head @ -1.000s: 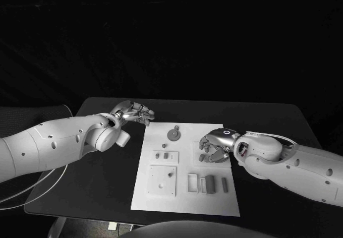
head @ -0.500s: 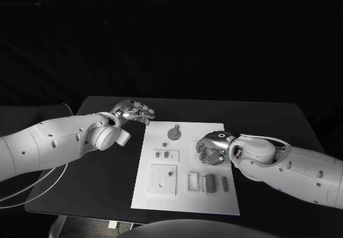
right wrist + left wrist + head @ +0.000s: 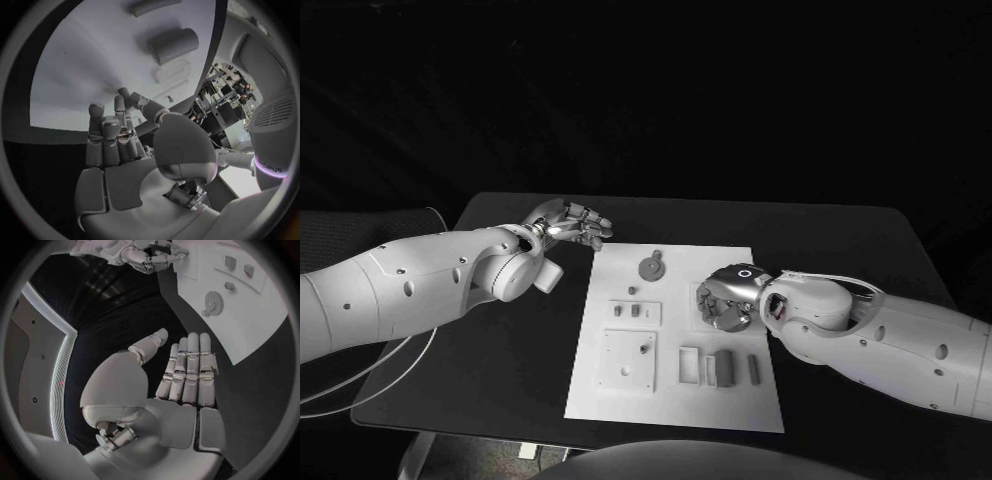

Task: Assemble the parts on the task board

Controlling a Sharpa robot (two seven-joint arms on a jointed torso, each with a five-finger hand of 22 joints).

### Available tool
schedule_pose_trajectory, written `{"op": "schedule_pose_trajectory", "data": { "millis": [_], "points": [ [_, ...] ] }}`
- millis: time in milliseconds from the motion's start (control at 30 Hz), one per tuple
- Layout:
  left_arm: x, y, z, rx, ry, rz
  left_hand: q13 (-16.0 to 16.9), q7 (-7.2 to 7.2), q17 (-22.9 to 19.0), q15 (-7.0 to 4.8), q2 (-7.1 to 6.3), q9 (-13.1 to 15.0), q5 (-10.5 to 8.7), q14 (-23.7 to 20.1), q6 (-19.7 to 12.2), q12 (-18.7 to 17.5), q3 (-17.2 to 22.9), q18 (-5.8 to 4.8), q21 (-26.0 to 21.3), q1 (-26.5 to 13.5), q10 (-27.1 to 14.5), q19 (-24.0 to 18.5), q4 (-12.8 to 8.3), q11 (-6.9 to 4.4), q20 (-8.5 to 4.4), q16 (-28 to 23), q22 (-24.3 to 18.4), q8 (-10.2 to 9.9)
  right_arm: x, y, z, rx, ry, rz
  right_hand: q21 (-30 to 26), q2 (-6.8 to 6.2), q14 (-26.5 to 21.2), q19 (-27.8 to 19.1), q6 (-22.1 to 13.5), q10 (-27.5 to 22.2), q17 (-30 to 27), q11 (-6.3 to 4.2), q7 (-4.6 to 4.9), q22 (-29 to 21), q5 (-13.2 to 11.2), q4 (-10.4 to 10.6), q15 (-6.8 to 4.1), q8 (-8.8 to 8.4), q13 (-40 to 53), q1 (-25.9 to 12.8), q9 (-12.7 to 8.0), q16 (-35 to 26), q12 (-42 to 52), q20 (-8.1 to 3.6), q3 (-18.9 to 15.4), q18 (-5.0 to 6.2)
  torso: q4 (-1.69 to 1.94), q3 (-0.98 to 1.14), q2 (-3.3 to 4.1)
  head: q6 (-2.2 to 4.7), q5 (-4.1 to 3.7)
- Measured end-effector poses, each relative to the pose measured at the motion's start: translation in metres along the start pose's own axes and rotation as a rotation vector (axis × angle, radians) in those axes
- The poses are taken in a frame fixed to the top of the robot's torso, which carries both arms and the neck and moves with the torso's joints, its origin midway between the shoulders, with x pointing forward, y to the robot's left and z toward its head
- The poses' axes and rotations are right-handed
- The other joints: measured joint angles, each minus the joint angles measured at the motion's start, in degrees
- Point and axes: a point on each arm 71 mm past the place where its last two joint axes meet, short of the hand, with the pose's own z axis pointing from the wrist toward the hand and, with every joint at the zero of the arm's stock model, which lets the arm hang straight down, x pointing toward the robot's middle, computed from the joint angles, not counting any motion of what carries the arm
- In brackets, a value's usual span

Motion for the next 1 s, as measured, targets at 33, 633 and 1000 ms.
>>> {"op": "schedule_pose_trajectory", "data": {
  "millis": [33, 633, 1000],
  "points": [
    [0.0001, 0.0000, 0.0000, 0.000, 0.000, 0.000, 0.00, 0.00, 0.00, 0.00, 0.00, 0.00, 0.00, 0.00, 0.00, 0.00, 0.00, 0.00, 0.00, 0.00, 0.00, 0.00, 0.00, 0.00, 0.00, 0.00, 0.00, 0.00, 0.0000, 0.0002, 0.0002, 0.000, 0.000, -0.001, 0.00, 0.16, 0.00, 0.00, 0.10, 0.02, 0.00, 0.01, -0.10, 0.00, 0.00, -0.12, 0.00, 0.00, 0.01, 0.05, -0.01, 0.00, 0.00, 0.00, 0.12, 0.00, 0.00, -0.01, 0.00, -0.03, 0.01],
    [0.0009, -0.0003, -0.0002, 0.000, 0.003, -0.001, -0.05, 0.00, 0.11, 0.00, 0.00, -0.02, 0.00, 0.00, 0.00, 0.00, 0.00, -0.03, 0.00, 0.00, 0.00, 0.00, 0.00, 0.00, 0.00, -0.22, 0.04, 0.00, 0.0011, 0.0022, 0.0046, 0.004, -0.004, -0.026, 0.23, 1.51, 0.42, 0.34, 1.08, 1.29, -0.06, -0.54, -0.42, 0.00, 0.00, -0.48, -0.44, 0.66, 0.33, -0.21, 0.17, 0.00, 0.65, -0.13, 1.12, 0.01, -0.02, 0.04, 0.00, -0.30, -0.01],
    [0.0006, -0.0002, -0.0001, 0.000, 0.002, -0.001, -0.04, 0.00, 0.21, 0.00, 0.00, -0.04, 0.00, 0.00, 0.00, 0.00, 0.12, -0.11, 0.00, 0.00, 0.00, 0.00, 0.12, 0.00, 0.00, -0.22, 0.04, 0.00, 0.0025, 0.0020, 0.0022, 0.009, -0.023, -0.031, 0.52, 1.70, 1.04, 0.87, 1.51, 2.74, -0.20, -1.14, -0.21, 0.00, 0.11, -0.12, -1.46, 1.21, 0.78, -0.12, 0.25, 0.00, 0.96, -0.44, 5.22, 0.01, -0.02, 0.05, 0.01, -0.41, -0.09]
  ]
}}
